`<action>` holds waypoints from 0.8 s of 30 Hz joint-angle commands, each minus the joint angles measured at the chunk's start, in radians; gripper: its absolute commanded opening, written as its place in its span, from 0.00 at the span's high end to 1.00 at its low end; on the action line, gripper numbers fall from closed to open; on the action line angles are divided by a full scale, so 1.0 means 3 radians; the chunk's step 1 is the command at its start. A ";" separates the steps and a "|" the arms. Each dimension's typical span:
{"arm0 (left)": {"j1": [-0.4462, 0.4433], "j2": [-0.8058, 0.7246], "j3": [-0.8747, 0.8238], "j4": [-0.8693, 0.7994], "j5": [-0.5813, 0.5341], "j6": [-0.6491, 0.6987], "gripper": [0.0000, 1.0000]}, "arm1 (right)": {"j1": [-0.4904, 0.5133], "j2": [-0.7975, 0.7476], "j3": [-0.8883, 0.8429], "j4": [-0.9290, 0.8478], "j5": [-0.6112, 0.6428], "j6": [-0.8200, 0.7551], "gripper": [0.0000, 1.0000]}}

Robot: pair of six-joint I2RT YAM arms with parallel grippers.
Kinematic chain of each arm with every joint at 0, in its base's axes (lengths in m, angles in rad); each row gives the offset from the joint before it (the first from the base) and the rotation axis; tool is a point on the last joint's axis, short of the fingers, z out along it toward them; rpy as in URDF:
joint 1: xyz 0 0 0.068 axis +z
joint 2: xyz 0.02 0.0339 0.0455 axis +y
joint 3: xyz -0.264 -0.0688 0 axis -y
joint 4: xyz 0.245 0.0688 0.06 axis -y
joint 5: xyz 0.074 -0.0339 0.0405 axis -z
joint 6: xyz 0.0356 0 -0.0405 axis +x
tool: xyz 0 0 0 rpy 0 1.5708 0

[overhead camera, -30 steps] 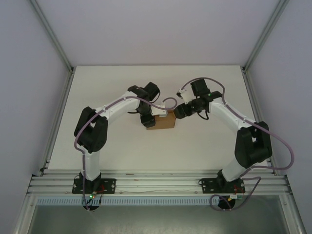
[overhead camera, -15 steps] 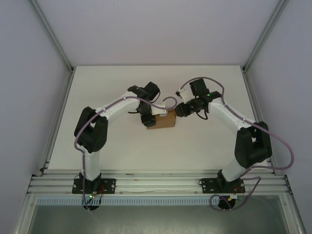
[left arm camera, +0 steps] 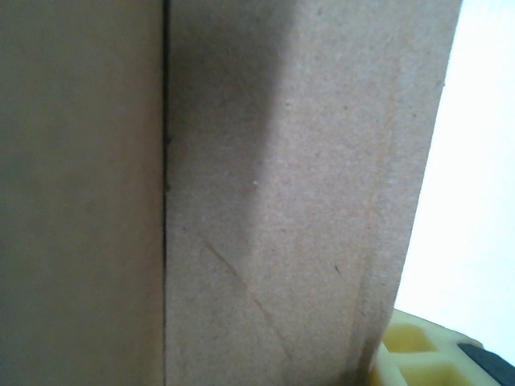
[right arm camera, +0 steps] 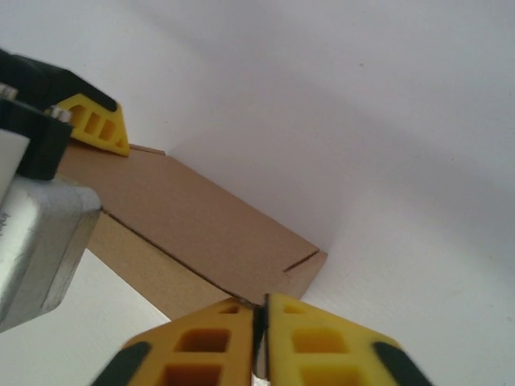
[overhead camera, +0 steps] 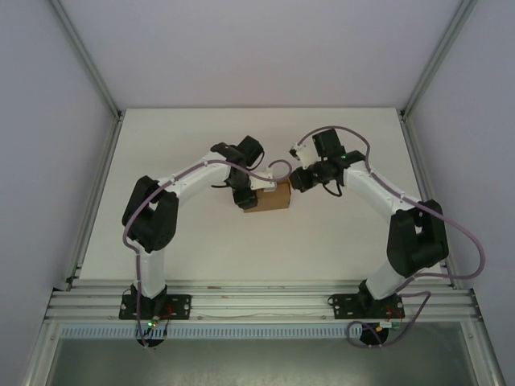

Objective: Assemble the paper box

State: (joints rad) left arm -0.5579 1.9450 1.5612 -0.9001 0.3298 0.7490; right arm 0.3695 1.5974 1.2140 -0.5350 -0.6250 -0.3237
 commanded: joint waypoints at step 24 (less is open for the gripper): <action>-0.0012 -0.0017 -0.0032 0.0258 -0.0039 -0.0171 0.52 | 0.0097 -0.0072 -0.0278 0.0528 0.0238 0.1659 1.00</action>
State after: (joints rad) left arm -0.5583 1.9396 1.5555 -0.8551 0.3279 0.7181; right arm 0.3798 1.6028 1.1923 -0.4572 -0.5835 0.2234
